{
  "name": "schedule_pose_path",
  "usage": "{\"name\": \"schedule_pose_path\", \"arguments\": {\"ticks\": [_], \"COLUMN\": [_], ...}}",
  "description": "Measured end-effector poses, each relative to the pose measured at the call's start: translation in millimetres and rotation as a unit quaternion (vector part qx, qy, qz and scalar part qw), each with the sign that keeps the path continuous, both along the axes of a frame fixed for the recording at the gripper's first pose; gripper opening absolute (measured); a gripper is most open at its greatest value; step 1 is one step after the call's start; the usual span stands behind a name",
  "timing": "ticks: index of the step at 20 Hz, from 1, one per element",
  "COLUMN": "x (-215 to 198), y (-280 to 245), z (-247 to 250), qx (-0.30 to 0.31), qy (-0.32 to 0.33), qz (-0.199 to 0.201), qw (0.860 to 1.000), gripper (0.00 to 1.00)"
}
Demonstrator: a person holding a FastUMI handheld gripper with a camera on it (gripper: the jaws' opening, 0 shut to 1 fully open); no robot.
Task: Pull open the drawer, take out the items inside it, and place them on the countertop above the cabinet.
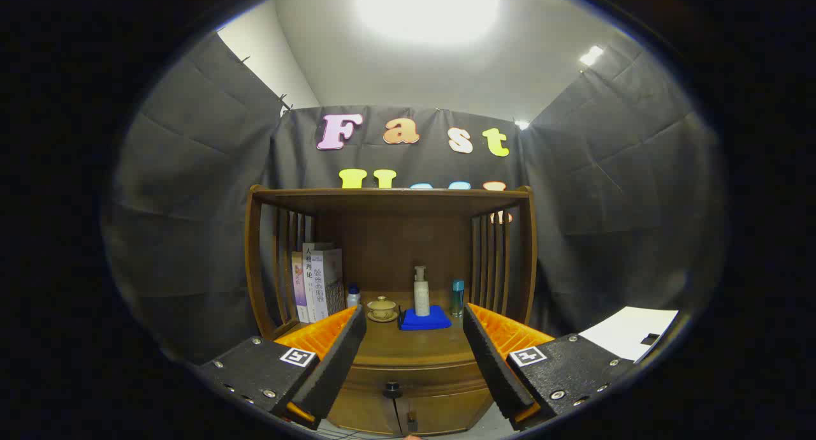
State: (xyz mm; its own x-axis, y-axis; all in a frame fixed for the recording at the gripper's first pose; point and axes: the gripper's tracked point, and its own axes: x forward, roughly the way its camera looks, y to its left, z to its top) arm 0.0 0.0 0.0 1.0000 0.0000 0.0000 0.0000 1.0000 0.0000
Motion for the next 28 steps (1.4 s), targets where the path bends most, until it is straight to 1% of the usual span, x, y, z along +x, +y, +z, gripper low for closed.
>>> {"name": "schedule_pose_path", "arguments": {"ticks": [3,14,17,21,28], "x": [1,6,8,11,23], "y": [1,-6,-11,-3,8], "z": [-4,-10,-10,-13,-35], "qx": [0.005,0.009,0.004,0.001,0.005], "qy": [0.006,0.012,0.010,0.009,0.028], "qz": [0.005,0.000,-0.010,0.003,0.028], "qw": [1.000,1.000,1.000,1.000,0.999], "gripper": [0.95,0.95,0.95,0.95,0.95]}}
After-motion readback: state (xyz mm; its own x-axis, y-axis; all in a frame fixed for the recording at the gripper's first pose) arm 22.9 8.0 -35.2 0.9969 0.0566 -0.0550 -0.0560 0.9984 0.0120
